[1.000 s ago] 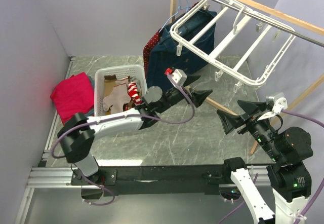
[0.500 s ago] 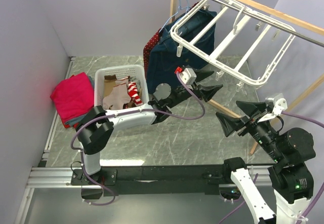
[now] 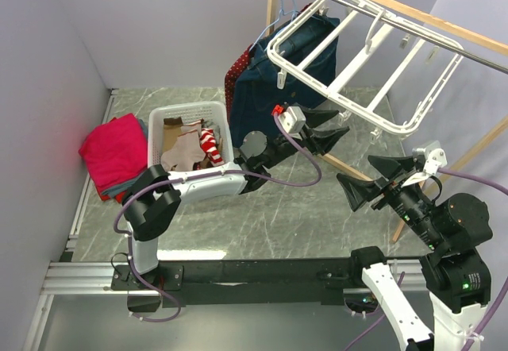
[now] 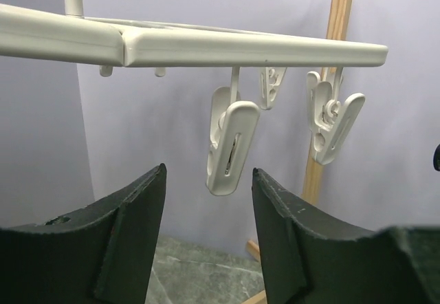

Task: Clip the socks to the hanger
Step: Open the clamp at the hanger.

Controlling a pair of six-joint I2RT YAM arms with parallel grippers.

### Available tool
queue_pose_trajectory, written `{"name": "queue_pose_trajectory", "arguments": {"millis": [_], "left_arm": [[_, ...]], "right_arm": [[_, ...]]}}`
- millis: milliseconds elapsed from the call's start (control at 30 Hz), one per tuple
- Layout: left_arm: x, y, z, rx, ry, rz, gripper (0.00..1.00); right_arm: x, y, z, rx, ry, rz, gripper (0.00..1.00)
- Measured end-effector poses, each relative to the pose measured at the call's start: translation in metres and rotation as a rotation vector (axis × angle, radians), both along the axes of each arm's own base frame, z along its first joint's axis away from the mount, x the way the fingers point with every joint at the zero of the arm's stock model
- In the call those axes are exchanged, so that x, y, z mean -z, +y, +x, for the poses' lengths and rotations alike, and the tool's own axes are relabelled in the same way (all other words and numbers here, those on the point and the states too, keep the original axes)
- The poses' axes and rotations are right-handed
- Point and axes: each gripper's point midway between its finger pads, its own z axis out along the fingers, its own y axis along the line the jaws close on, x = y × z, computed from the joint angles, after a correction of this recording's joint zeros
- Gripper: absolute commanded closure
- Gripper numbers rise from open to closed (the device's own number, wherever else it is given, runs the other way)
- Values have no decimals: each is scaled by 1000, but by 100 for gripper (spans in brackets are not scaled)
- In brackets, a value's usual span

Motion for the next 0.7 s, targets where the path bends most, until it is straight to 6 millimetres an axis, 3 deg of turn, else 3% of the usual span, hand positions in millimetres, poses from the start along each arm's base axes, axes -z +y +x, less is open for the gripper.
{"name": "queue_pose_trajectory", "arguments": {"millis": [400,533,700], "left_arm": [[-13,1,-3,3,6,-40,66],[-14,0,-4,3,12,-44,76],[-13,-1,-6,6,14,-45,83]], "right_arm": [[-10,1,2,-3,-10,2,0],[-12,3,8,-6,-9,6,2],[-19,5,18,-7,-15,28,5]]}}
